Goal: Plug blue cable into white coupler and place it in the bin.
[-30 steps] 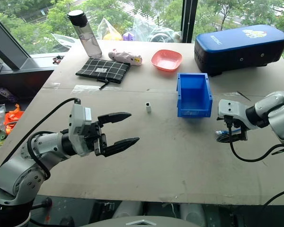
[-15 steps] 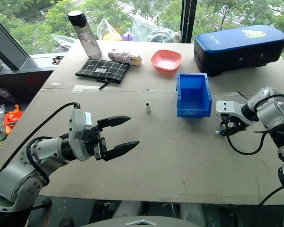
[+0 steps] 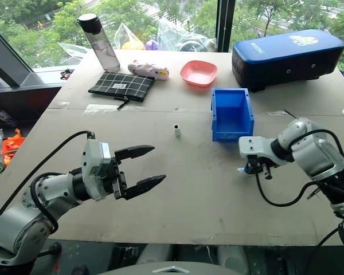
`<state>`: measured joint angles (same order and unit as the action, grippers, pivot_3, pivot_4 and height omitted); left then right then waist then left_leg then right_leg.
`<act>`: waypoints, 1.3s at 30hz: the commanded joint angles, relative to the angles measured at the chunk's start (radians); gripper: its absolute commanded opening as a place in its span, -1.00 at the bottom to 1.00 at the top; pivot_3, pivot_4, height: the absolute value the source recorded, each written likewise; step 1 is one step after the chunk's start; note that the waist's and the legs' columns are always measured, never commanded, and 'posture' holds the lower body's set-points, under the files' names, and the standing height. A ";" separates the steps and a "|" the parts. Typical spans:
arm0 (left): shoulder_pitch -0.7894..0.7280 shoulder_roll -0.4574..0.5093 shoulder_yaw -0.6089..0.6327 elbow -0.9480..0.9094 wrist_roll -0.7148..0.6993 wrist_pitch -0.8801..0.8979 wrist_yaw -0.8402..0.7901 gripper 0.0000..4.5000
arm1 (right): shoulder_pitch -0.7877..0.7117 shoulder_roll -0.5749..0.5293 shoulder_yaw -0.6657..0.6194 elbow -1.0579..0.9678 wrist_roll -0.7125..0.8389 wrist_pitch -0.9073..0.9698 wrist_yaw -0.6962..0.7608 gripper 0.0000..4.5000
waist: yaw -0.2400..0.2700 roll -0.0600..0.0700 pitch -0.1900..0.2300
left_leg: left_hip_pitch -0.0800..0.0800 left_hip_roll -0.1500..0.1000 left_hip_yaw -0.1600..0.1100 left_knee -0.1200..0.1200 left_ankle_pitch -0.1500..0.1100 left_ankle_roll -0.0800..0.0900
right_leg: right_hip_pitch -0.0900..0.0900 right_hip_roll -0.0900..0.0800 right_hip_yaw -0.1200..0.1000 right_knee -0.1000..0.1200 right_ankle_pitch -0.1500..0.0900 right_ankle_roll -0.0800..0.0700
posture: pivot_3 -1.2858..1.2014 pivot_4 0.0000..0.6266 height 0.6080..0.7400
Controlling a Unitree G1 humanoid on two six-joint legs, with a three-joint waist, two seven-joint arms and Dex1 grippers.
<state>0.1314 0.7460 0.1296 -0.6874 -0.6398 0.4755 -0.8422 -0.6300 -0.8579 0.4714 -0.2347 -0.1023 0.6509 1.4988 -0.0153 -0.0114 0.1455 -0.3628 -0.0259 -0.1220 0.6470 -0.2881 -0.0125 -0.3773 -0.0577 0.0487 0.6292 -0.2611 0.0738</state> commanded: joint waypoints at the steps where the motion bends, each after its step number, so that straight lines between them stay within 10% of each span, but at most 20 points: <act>1: 0.006 0.012 -0.021 -0.009 0.032 -0.039 -0.030 1.00 | -0.056 0.067 0.055 -0.047 -0.030 0.100 -0.059 -0.97 | 0.002 0.000 0.000 | 0.000 0.000 0.000 0.000 0.000 0.000 | 0.000 0.000 0.000 0.000 0.000 0.000 | 0.03 -0.52 0.93; 12: -0.059 -0.005 -0.158 0.077 0.282 -0.126 0.022 1.00 | -0.142 0.198 0.155 0.137 -0.085 0.042 -0.172 -0.97 | 0.002 0.000 0.000 | -0.001 -0.004 0.000 0.000 0.001 -0.002 | -0.001 -0.003 -0.003 0.000 0.000 0.000 | 0.03 -0.52 0.93; 22: -0.265 -0.053 -0.295 0.291 0.299 -0.099 -0.071 1.00 | -0.013 0.203 -0.088 -0.002 0.111 0.106 -0.211 0.98 | 0.003 -0.001 -0.001 | -0.002 -0.004 -0.003 0.000 0.001 -0.002 | -0.001 -0.003 -0.004 0.000 0.000 0.000 | 0.03 -0.52 0.93; 31: -0.523 -0.268 -0.485 0.593 0.412 -0.160 -0.108 1.00 | 0.556 0.253 -0.738 -0.329 0.530 0.027 -0.289 0.98 | 0.029 -0.002 -0.003 | -0.004 -0.007 -0.008 0.002 -0.001 0.002 | 0.001 -0.004 -0.007 0.000 0.000 0.001 | 0.03 -0.52 0.93; 39: -0.624 -0.387 -0.550 0.779 0.514 -0.205 -0.092 1.00 | 0.916 0.274 -0.886 -0.445 0.542 -0.131 -0.407 0.98 | 0.005 -0.002 -0.003 | 0.001 -0.006 -0.002 0.003 -0.001 0.003 | 0.001 -0.003 -0.004 0.009 -0.001 0.003 | 0.03 -0.52 0.93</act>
<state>-0.4733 0.3667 -0.4159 0.0770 -0.1469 0.2996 -0.9379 0.2598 -0.5877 -0.3734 -0.6336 0.4337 0.5707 1.1094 -0.0107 -0.0134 0.1429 -0.3617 -0.0320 -0.1242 0.6502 -0.2892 -0.0099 -0.3765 -0.0605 0.0447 0.6387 -0.2627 0.0770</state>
